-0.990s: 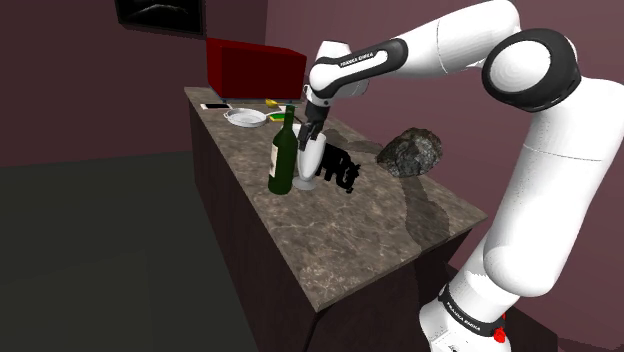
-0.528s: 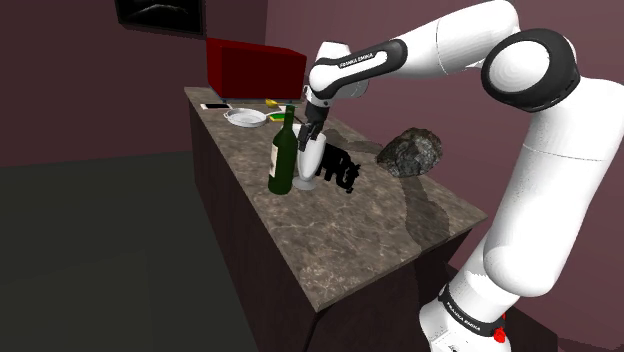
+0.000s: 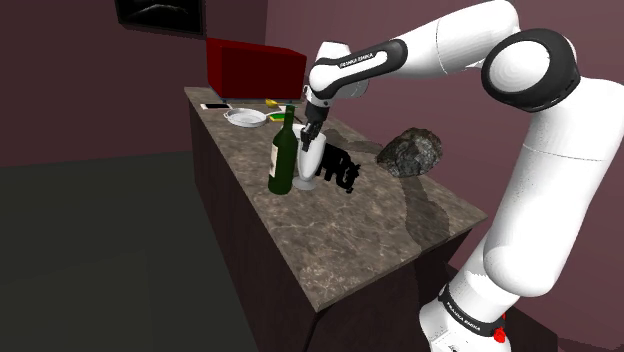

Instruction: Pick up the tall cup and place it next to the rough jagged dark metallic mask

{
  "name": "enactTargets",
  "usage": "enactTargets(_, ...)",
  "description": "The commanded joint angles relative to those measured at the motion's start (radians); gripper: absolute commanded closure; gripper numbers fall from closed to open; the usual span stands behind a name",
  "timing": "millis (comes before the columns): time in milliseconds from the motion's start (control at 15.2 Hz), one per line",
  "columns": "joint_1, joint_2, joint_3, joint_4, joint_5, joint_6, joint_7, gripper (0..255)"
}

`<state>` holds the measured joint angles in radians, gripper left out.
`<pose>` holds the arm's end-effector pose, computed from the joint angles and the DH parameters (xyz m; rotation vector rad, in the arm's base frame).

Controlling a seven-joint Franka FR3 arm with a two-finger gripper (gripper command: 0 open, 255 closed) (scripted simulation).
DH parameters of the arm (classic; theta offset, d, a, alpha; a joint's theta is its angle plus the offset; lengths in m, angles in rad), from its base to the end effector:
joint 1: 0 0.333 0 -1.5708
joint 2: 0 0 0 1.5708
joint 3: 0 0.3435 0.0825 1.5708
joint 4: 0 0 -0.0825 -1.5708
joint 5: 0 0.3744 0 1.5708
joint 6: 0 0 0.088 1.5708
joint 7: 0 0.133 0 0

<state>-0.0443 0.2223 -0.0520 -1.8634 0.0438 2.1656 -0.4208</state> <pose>0.6186 -0.0554 0.4119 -3.0984 -0.4733 -0.1321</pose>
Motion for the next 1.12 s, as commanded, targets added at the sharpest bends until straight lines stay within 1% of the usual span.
enactTargets(0,0.000,0.000,0.000,0.000,0.000,0.000,0.000,255)
enactTargets(66,0.000,0.000,0.000,0.000,0.000,0.000,0.000,255)
enactTargets(1056,0.000,-0.052,-0.002,0.135,-0.007,-0.187,0.008,255)
